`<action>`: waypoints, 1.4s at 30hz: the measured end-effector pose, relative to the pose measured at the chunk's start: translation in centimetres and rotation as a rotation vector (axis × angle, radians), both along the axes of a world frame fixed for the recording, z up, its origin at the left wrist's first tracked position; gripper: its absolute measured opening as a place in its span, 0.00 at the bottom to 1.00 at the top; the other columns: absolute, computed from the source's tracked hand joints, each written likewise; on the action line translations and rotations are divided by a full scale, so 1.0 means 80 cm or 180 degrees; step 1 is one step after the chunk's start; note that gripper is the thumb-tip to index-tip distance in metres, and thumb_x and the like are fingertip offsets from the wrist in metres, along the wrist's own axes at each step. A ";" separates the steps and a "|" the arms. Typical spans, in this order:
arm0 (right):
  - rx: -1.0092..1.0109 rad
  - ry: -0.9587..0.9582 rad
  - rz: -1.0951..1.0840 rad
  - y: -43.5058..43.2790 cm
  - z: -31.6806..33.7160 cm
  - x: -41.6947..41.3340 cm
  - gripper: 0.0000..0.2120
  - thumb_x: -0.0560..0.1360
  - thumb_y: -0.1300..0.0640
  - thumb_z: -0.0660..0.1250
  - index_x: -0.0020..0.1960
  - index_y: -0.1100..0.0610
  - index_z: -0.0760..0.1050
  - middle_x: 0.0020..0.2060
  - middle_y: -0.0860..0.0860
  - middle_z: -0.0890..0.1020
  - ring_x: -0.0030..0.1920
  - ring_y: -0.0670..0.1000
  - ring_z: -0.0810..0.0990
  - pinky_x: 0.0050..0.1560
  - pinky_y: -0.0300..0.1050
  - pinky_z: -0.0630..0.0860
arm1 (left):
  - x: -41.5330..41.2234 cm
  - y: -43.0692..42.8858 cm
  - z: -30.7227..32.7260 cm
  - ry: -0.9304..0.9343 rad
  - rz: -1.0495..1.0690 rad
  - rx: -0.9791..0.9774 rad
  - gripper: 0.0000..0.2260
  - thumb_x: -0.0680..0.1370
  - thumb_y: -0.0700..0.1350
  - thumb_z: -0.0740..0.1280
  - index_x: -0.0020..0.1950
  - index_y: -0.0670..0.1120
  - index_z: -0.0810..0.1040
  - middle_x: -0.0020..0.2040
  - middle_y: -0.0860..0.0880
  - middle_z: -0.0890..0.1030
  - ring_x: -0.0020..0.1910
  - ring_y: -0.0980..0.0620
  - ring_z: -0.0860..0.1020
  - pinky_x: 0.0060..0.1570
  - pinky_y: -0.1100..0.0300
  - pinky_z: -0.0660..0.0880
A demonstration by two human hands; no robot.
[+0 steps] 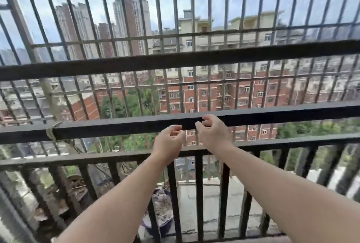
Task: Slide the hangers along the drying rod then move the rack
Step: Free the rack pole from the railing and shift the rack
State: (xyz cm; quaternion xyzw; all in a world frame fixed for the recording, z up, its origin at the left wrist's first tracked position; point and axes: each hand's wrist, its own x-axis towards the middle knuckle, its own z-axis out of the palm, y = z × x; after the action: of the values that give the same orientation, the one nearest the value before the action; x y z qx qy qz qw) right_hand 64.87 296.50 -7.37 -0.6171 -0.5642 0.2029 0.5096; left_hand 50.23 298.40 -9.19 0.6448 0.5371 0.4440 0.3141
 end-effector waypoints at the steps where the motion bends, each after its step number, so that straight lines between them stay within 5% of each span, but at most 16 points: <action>1: 0.0026 -0.0190 -0.0103 -0.010 -0.004 0.018 0.19 0.76 0.49 0.64 0.66 0.53 0.70 0.54 0.48 0.78 0.47 0.47 0.76 0.44 0.40 0.75 | 0.014 0.004 0.000 0.0043 -0.0169 -0.0026 0.14 0.76 0.49 0.67 0.62 0.50 0.77 0.48 0.53 0.81 0.44 0.57 0.79 0.37 0.67 0.75; 5: 0.0013 -0.0742 -0.0529 -0.059 -0.022 0.076 0.19 0.76 0.51 0.65 0.66 0.53 0.70 0.49 0.46 0.76 0.49 0.47 0.76 0.42 0.37 0.71 | 0.072 0.011 -0.011 0.0383 -0.0780 0.0079 0.14 0.77 0.48 0.66 0.62 0.53 0.76 0.48 0.55 0.80 0.40 0.58 0.78 0.34 0.66 0.75; 10: -0.0210 -0.0887 -0.1186 -0.126 -0.044 0.141 0.19 0.75 0.50 0.64 0.66 0.50 0.70 0.58 0.49 0.78 0.54 0.50 0.76 0.47 0.42 0.70 | 0.157 -0.020 -0.023 0.0624 -0.1438 0.0184 0.15 0.77 0.46 0.65 0.65 0.49 0.75 0.53 0.51 0.81 0.37 0.58 0.79 0.35 0.63 0.79; 14: -0.0588 -0.1383 -0.1620 -0.196 -0.060 0.198 0.23 0.75 0.46 0.61 0.68 0.47 0.66 0.64 0.46 0.74 0.56 0.50 0.77 0.46 0.44 0.72 | 0.225 -0.055 -0.024 0.0968 -0.1974 0.0523 0.15 0.76 0.46 0.65 0.62 0.52 0.76 0.51 0.50 0.82 0.28 0.63 0.76 0.25 0.67 0.75; 18: -0.1215 -0.1954 -0.2224 -0.280 -0.068 0.264 0.25 0.73 0.42 0.59 0.70 0.46 0.64 0.68 0.46 0.70 0.62 0.52 0.74 0.53 0.50 0.73 | 0.290 -0.100 -0.026 0.1765 -0.2371 0.1071 0.17 0.74 0.49 0.64 0.63 0.52 0.76 0.60 0.48 0.79 0.45 0.47 0.81 0.45 0.50 0.80; 21: -0.1383 -0.1980 -0.2582 -0.340 -0.068 0.312 0.25 0.72 0.42 0.60 0.67 0.48 0.68 0.65 0.49 0.74 0.61 0.54 0.74 0.56 0.50 0.73 | 0.347 -0.144 -0.029 0.2083 -0.2694 0.1524 0.19 0.75 0.51 0.64 0.66 0.55 0.73 0.64 0.50 0.76 0.56 0.49 0.77 0.54 0.49 0.77; 33: -0.1645 -0.1846 -0.3232 -0.527 -0.079 0.482 0.20 0.75 0.44 0.60 0.64 0.50 0.69 0.60 0.51 0.75 0.58 0.55 0.75 0.53 0.52 0.73 | 0.565 -0.312 -0.056 0.2173 -0.3564 0.1826 0.20 0.73 0.51 0.62 0.65 0.53 0.74 0.64 0.50 0.76 0.63 0.46 0.73 0.60 0.49 0.72; 42: -0.1839 -0.1672 -0.3053 -0.546 -0.112 0.610 0.20 0.75 0.45 0.60 0.63 0.52 0.69 0.59 0.52 0.75 0.58 0.54 0.74 0.56 0.55 0.73 | 0.700 -0.327 -0.110 0.2328 -0.3436 0.1807 0.20 0.73 0.56 0.58 0.64 0.56 0.72 0.61 0.50 0.76 0.61 0.46 0.72 0.56 0.49 0.73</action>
State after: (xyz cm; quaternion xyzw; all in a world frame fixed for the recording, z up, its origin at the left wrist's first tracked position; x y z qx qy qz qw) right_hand 113.65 252.84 -16.31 -0.9444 -0.2528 -0.0628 0.2004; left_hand 106.20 272.21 -18.00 0.9855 0.0773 0.1044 0.1096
